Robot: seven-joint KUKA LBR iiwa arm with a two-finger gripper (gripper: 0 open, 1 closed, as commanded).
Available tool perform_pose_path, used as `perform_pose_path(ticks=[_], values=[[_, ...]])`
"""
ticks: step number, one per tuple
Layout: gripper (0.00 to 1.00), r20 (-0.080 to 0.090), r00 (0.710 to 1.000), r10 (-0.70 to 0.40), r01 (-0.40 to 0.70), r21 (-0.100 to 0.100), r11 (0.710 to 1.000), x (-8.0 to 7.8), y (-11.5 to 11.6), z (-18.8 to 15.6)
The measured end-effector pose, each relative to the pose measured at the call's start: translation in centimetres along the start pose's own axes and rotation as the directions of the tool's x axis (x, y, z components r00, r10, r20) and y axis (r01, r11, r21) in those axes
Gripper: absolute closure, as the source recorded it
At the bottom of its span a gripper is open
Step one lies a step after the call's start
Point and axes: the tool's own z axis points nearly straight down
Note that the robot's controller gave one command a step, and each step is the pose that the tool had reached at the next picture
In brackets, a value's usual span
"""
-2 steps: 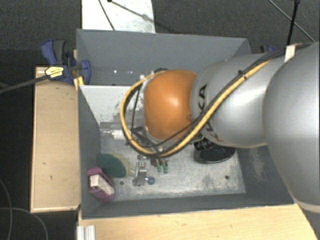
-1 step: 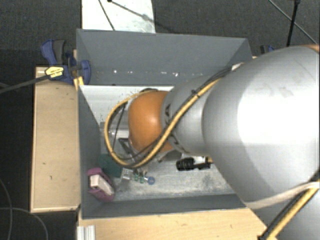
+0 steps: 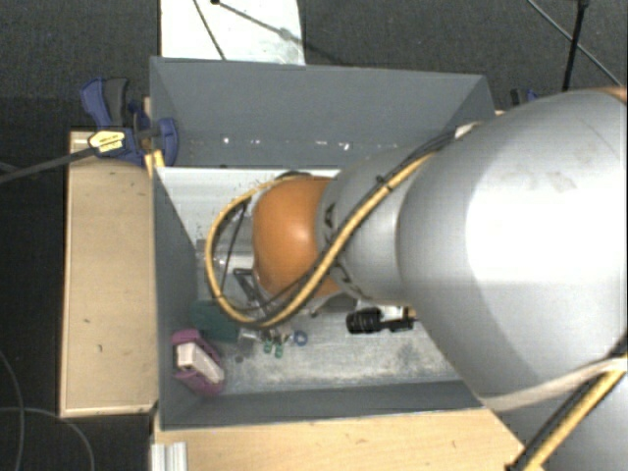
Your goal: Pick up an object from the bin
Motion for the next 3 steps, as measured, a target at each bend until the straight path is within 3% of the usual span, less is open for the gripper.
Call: perform_pose_path(ticks=[1,2,3], values=[[1.0,0.007,1.0,0.015,-0.014,-0.005,1.0,0.6,0.0,-7.8],[1.0,0.005,0.989,-0.147,0.147,0.018,0.989,2.3,1.2,-0.1],[1.0,0.01,0.995,-0.101,0.101,-0.006,0.995,0.1,2.4,-13.1]])
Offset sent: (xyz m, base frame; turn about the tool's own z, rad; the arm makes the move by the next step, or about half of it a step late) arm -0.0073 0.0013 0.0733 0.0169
